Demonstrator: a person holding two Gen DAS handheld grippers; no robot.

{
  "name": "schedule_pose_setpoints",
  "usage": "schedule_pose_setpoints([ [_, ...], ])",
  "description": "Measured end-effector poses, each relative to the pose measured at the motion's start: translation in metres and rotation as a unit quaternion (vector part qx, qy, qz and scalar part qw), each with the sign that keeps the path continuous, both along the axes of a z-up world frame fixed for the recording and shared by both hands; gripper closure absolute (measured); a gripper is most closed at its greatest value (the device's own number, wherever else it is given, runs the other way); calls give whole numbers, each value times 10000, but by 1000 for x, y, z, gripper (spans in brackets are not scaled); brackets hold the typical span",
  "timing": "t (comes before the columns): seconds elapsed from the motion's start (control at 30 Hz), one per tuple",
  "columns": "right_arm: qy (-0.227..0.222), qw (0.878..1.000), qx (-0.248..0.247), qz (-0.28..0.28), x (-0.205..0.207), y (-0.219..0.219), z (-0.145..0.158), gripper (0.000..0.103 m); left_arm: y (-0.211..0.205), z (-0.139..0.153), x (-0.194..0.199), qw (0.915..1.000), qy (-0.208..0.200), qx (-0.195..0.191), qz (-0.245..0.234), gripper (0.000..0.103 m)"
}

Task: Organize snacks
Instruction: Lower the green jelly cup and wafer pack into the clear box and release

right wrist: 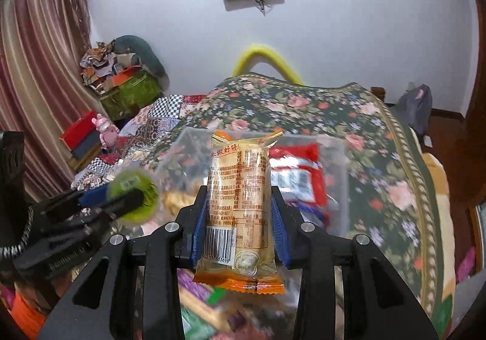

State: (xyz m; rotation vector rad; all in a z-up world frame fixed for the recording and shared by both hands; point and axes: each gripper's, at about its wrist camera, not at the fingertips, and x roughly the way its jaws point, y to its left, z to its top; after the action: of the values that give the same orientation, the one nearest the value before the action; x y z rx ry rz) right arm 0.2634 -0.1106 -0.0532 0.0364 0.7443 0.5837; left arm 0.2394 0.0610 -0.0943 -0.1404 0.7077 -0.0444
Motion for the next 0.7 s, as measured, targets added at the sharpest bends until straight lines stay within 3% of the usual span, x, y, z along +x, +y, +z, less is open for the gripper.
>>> schedule_pose_setpoints([
  [0.43,397,9990,-209,23,38,40,-24,68,18,-28,50,9988,351,-153,296,63],
  [0.7,442,9984,-349,101,40,46,-30,66,24,-42,63,9981,512,-233,257,63],
])
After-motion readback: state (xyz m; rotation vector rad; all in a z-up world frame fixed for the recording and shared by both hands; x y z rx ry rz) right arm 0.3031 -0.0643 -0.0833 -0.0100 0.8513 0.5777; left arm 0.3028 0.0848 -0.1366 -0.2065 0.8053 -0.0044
